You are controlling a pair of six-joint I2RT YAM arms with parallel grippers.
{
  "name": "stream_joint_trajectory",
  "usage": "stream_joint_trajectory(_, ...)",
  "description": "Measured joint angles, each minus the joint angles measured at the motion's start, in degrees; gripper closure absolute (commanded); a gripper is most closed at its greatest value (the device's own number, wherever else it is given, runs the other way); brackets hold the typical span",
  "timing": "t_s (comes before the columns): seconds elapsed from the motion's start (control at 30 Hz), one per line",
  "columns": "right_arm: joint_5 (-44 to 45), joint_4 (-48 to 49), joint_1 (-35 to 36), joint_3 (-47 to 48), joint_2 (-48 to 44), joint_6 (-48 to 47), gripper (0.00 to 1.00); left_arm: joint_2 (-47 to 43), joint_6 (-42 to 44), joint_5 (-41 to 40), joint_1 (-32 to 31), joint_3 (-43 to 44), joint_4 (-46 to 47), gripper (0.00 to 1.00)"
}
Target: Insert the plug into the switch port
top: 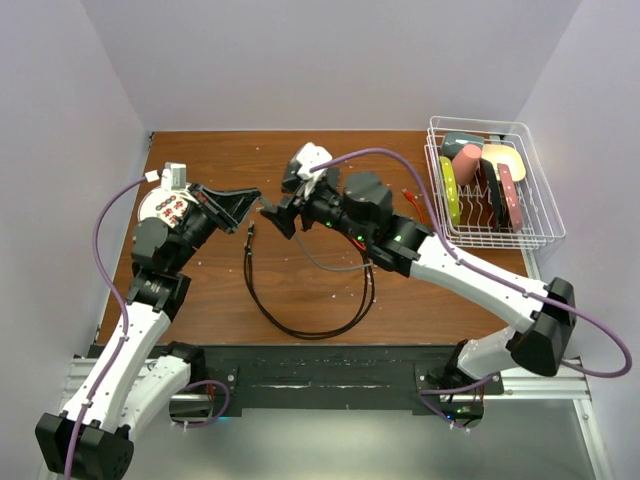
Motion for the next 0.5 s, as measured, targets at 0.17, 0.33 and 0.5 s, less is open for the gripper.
stream_joint_trajectory(0.17,4.33,-1.64,1.84,0.09,3.74,-1.97,0.31,0.76,-0.26,-1.09,0.0,0.26,-1.49,1.0)
stream_joint_trajectory(0.33,6.32,-1.77,2.1,0.5,5.03,-2.82,0.45,1.75,-0.26,-1.25,0.0,0.31,-1.95,1.0)
stream_joint_trajectory(0.5,7.82,-1.46,2.1,1.09,5.03,-2.86,0.5,2.62,-0.26,-1.22,0.0,0.46,-2.21,1.0)
